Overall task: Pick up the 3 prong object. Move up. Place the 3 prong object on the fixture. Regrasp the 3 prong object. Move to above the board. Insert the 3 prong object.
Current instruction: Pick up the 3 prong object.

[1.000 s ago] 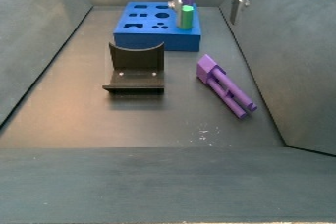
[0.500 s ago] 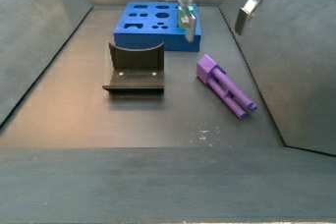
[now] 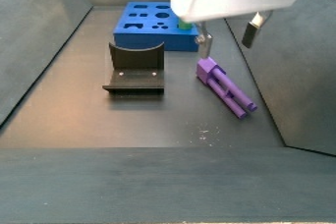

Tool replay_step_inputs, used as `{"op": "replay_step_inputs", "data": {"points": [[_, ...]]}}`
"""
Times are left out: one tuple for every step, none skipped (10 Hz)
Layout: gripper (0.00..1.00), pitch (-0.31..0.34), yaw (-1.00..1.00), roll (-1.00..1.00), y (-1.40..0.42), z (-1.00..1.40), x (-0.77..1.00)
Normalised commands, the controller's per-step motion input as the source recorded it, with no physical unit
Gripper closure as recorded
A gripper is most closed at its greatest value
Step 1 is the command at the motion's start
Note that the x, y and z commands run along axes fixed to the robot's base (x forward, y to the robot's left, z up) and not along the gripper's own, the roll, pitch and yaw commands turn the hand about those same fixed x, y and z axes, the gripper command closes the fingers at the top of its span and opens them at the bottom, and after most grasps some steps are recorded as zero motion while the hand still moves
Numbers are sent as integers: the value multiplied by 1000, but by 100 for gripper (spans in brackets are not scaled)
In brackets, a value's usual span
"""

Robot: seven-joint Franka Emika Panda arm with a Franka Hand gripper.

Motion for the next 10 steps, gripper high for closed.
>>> {"op": "replay_step_inputs", "data": {"points": [[0, -287, 294, -241, 97, -323, -234], [0, -296, 149, -251, 83, -334, -229], [0, -296, 0, -261, 80, -366, -203], [0, -289, 0, -273, 91, -371, -177], [0, -209, -186, -287, 86, -457, -63], [0, -191, -303, -290, 89, -457, -63], [0, -180, -309, -281, 83, -457, -131], [0, -191, -280, -281, 117, -426, -183], [0, -161, -251, -246, 123, -471, -246], [0, -143, -197, -216, 106, -489, -271]]}}
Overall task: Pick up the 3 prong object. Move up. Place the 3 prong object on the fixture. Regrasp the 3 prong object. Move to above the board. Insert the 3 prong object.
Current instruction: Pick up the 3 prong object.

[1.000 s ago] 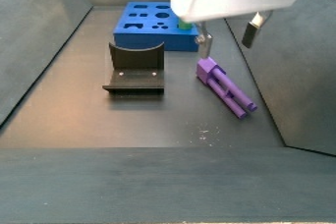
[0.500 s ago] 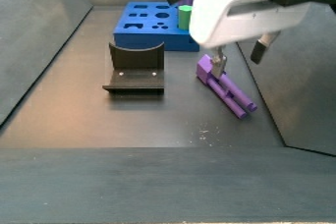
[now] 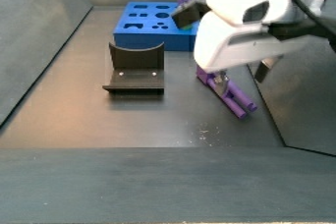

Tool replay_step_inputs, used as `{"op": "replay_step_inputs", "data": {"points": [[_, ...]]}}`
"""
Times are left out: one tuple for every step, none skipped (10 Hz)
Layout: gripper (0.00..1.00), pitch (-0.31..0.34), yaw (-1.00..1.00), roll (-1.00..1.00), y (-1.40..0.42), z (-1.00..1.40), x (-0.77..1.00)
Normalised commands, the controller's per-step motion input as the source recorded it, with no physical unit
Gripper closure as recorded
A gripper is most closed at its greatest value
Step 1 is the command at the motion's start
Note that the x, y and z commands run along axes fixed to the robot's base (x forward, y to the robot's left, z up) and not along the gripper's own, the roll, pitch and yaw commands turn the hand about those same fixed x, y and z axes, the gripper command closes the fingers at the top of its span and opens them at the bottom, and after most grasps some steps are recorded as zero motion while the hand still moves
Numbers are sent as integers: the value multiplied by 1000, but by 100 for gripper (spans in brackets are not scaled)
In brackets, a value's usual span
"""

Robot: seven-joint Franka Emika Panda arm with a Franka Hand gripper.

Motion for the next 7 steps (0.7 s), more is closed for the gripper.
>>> {"op": "replay_step_inputs", "data": {"points": [[0, -171, -166, -214, 51, -471, -323], [0, -223, -163, -237, 40, -503, -303], [0, -246, -174, -233, 29, -494, -269], [0, -231, -214, -224, 20, -546, -323], [0, -213, -191, -214, 49, -594, -334], [0, -273, -223, -231, 0, -486, -257], [0, -346, -149, -256, 0, -354, -60]]}}
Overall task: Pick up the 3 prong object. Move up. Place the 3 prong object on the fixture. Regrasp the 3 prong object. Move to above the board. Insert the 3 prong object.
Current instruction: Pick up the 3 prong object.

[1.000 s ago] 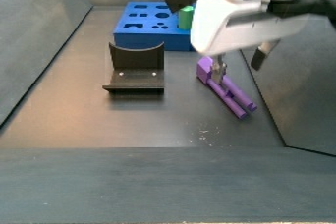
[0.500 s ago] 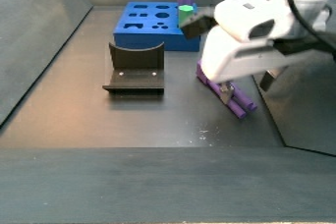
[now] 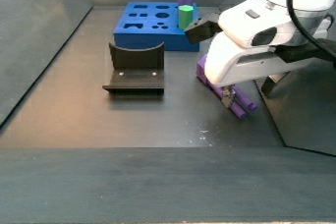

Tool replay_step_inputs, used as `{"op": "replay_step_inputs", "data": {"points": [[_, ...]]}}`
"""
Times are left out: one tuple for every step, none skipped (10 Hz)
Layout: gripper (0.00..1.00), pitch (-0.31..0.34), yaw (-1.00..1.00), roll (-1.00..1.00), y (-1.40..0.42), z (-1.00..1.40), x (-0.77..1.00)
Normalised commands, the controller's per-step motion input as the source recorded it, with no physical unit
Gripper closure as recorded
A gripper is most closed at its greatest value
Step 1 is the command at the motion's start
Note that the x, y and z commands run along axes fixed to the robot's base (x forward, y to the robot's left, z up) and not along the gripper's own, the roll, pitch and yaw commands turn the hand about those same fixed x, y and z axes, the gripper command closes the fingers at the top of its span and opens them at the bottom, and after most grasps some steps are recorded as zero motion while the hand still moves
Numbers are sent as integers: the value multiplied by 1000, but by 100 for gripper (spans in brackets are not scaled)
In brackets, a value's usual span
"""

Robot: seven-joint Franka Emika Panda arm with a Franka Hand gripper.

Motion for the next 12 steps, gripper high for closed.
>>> {"op": "replay_step_inputs", "data": {"points": [[0, -309, 0, -204, 169, -474, 0], [0, -261, 77, -190, 246, -554, 203], [0, -174, 186, -164, 329, -689, 374], [0, -147, 80, -181, 300, -683, 506], [0, -83, 174, -79, 129, -963, 229], [0, -30, 106, 0, 0, -1000, 23], [0, -17, 46, 0, -54, -1000, 0], [0, -24, 23, 0, 0, -346, -40], [0, 0, 0, 0, 0, 0, 0], [100, 0, 0, 0, 0, 0, 0], [100, 0, 0, 0, 0, 0, 0], [100, 0, 0, 0, 0, 0, 0]]}}
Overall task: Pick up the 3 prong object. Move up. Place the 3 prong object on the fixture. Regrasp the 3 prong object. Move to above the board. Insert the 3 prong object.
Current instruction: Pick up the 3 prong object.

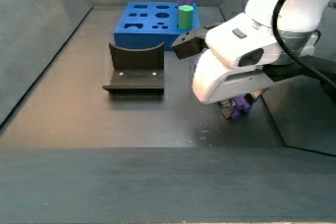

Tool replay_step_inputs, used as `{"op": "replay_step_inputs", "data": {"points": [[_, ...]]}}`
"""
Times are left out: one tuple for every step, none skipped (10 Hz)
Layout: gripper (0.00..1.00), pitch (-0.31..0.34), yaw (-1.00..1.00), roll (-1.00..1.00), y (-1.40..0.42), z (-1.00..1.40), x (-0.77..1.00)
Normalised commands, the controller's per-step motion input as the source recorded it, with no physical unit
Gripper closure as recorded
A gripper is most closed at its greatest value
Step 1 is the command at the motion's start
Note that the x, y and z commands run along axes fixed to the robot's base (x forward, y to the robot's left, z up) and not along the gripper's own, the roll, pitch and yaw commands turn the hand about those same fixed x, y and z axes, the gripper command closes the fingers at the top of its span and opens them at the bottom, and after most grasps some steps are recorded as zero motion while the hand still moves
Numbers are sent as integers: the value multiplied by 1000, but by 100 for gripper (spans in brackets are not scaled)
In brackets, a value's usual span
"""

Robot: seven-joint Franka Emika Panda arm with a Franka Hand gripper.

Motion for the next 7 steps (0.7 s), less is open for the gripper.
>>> {"op": "replay_step_inputs", "data": {"points": [[100, 0, 0, 0, 0, 0, 0], [100, 0, 0, 0, 0, 0, 0], [100, 0, 0, 0, 0, 0, 0], [100, 0, 0, 0, 0, 0, 0], [100, 0, 0, 0, 0, 0, 0], [100, 0, 0, 0, 0, 0, 0], [100, 0, 0, 0, 0, 0, 0]]}}
